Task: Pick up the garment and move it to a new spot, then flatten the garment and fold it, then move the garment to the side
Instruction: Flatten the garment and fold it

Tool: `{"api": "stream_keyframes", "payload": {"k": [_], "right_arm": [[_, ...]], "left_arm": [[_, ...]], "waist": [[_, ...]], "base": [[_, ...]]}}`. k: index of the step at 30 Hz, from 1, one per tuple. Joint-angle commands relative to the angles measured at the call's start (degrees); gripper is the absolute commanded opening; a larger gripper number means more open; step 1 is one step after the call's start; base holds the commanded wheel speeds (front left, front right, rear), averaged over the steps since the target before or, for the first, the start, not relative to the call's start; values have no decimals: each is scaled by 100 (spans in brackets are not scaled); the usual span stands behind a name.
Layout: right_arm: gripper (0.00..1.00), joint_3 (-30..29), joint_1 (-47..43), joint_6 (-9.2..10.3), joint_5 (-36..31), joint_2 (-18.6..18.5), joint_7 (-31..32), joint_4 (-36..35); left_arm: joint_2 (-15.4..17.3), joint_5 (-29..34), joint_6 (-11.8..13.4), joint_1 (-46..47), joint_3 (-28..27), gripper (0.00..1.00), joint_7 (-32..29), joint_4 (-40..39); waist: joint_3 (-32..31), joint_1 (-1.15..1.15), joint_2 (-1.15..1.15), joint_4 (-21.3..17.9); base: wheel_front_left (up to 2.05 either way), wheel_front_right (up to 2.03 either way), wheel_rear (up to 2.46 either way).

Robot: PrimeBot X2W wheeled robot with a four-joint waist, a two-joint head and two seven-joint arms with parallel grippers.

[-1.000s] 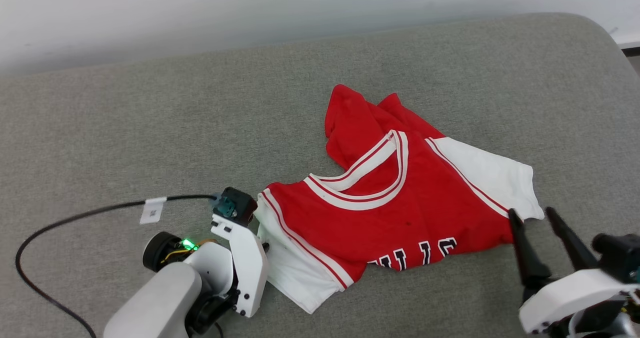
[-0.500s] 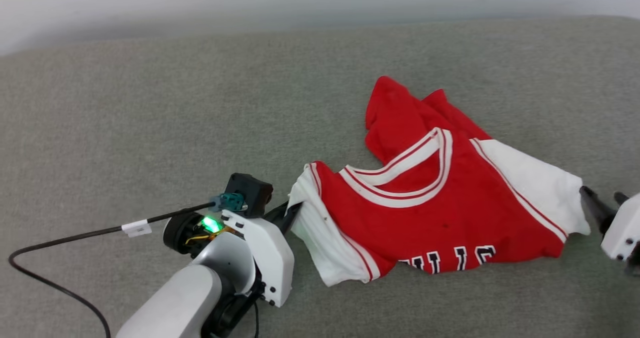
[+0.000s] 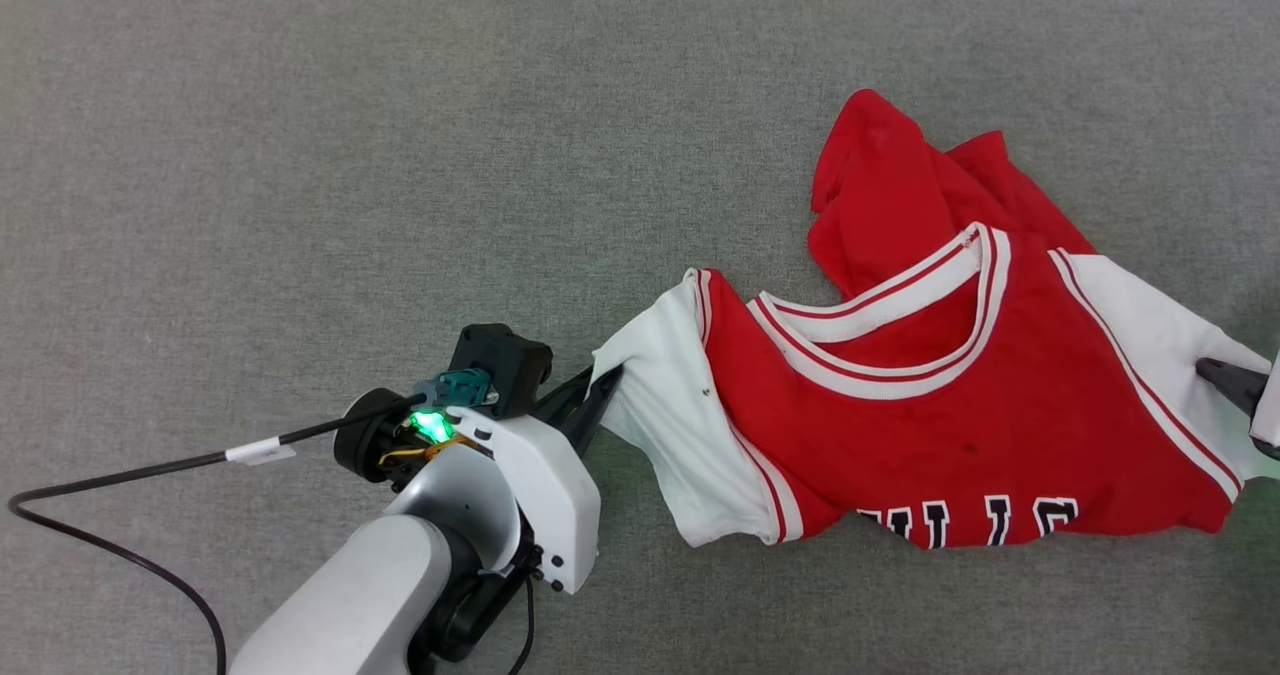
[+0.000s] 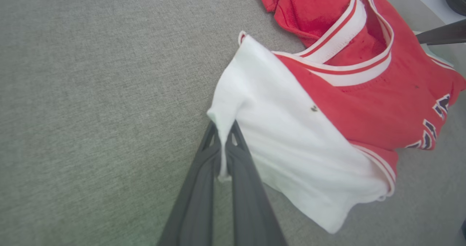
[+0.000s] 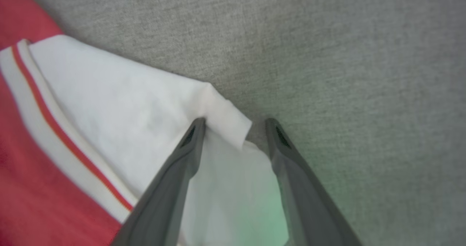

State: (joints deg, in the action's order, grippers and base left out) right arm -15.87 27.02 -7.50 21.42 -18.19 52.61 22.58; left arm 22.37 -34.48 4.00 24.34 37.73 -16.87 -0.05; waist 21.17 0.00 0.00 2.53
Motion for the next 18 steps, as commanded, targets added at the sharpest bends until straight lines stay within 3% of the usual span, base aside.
{"api": "stream_keyframes", "payload": {"k": [1, 8, 18], "right_arm": [[0, 136, -277, 2, 33, 287, 198, 345], [0, 204, -187, 2, 28, -80, -166, -379], [0, 648, -213, 3, -109, -388, -436, -1767]], "left_arm": [[5, -6, 1, -31, -28, 0, 37, 9], [126, -43, 84, -63, -181, 0, 164, 62], [570, -27, 364, 157, -786, 0, 399, -85]], "waist": [[-16, 0, 0, -8], [-320, 0, 0, -85], [-1275, 0, 0, -285]], "base": [[0, 0, 0], [0, 0, 0], [0, 0, 0]]}}
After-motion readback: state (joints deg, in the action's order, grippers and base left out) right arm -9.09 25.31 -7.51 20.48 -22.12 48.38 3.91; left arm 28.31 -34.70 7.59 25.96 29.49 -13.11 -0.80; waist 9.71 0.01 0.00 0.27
